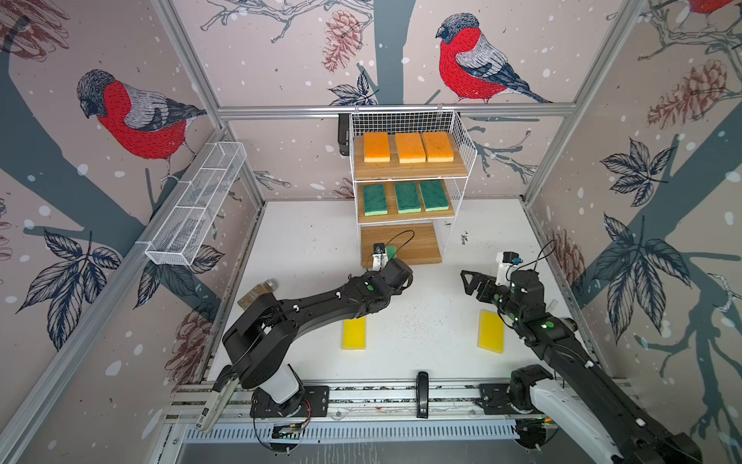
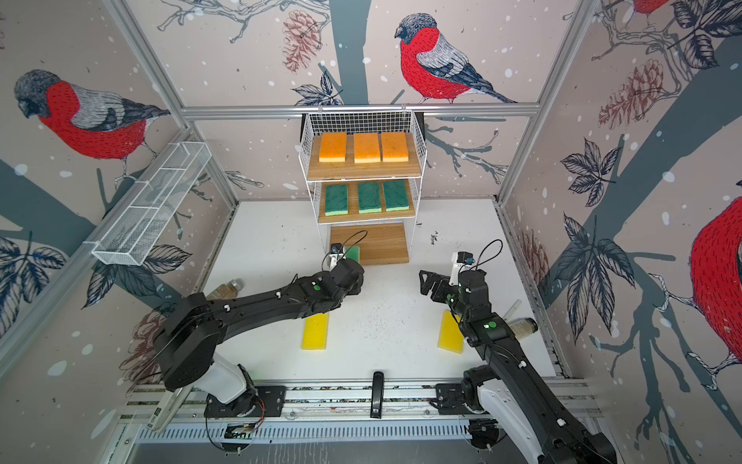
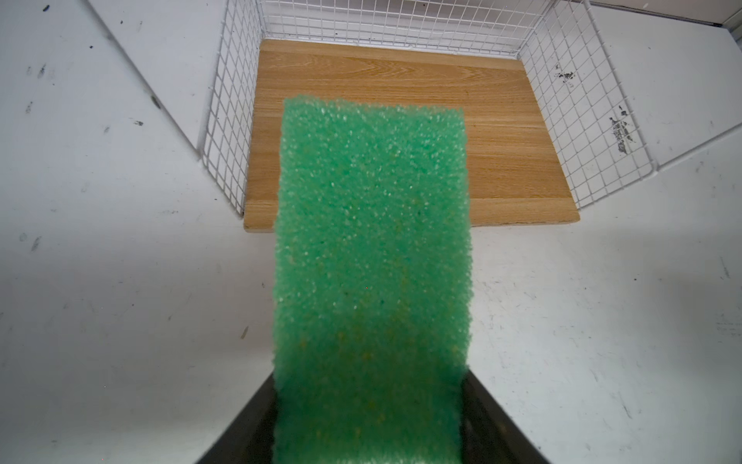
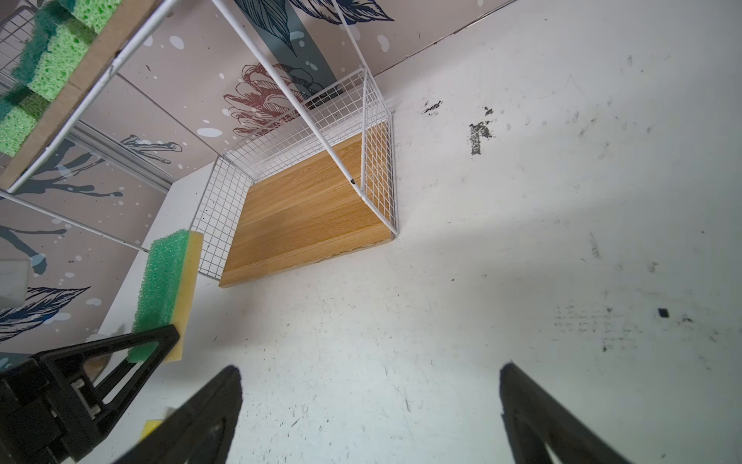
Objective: Place and organize the cleaning sponges onto the shelf
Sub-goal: 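Carry the green sponge with the left gripper toward the wooden bottom shelf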
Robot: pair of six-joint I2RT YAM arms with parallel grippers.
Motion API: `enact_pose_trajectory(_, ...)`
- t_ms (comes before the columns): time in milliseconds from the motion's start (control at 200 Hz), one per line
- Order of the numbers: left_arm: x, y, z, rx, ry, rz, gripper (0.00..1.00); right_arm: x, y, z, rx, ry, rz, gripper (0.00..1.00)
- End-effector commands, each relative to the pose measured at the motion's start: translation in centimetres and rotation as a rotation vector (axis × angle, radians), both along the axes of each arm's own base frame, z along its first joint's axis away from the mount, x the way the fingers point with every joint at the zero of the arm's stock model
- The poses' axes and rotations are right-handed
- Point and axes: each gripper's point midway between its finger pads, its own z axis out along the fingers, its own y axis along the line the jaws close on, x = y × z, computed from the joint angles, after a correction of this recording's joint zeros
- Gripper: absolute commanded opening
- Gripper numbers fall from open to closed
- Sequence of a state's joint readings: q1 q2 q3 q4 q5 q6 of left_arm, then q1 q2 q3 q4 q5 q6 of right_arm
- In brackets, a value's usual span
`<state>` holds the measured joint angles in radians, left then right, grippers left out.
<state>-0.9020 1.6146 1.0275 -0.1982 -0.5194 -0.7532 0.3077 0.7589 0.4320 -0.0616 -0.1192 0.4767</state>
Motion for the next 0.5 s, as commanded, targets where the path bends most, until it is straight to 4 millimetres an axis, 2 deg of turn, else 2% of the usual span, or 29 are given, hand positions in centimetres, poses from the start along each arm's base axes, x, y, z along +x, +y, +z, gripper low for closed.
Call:
enact_pose_trajectory(0, 0.7, 0.4, 0.3, 0.051, -0.025, 0.021, 0.62, 0.1, 0.2, 0.5, 0.017, -0.015, 0.006, 1.00)
enact_pose_trajectory(210, 1.6, 0.2, -0.1, 0.078, -0.047, 0.024, 0.62, 0.1, 0.3, 0.4, 0.022, -0.011, 0.006, 0.99)
enact_pose_trajectory(495, 3.4, 1.4, -1.0, 0.074, -0.062, 0.024, 0.62, 0.2, 0.3, 0.2, 0.021, -0.002, 0.005, 1.00)
